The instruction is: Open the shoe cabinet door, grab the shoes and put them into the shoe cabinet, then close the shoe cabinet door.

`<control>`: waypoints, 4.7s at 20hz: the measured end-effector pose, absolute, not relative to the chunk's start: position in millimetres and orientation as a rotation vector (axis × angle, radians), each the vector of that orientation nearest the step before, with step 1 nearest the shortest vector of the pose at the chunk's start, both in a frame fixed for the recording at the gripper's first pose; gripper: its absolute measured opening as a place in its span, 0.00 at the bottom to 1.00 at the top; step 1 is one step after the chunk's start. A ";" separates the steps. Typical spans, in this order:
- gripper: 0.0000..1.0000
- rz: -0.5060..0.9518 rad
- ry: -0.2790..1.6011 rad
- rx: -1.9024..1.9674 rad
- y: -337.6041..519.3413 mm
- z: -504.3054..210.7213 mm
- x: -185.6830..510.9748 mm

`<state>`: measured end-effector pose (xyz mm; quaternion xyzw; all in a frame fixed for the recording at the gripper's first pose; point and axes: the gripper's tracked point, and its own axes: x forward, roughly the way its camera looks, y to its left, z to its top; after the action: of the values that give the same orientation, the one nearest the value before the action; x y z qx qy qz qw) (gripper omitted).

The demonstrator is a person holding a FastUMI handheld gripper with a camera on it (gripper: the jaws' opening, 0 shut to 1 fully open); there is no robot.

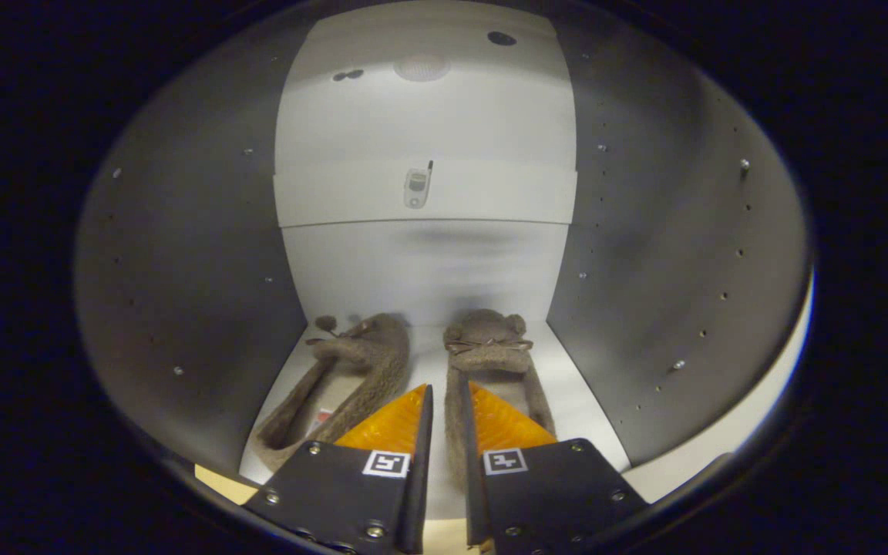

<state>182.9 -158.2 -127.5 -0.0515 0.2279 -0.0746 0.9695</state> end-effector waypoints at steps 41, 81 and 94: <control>0.21 -0.309 0.004 -0.020 -289.6 45.4 -290.5; 0.81 0.199 0.101 0.128 -172.4 0.1 -172.9; 0.90 0.272 0.155 0.137 -96.1 -22.8 -99.1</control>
<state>-99.1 -96.1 -22.8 0.0680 0.0771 0.1352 0.9855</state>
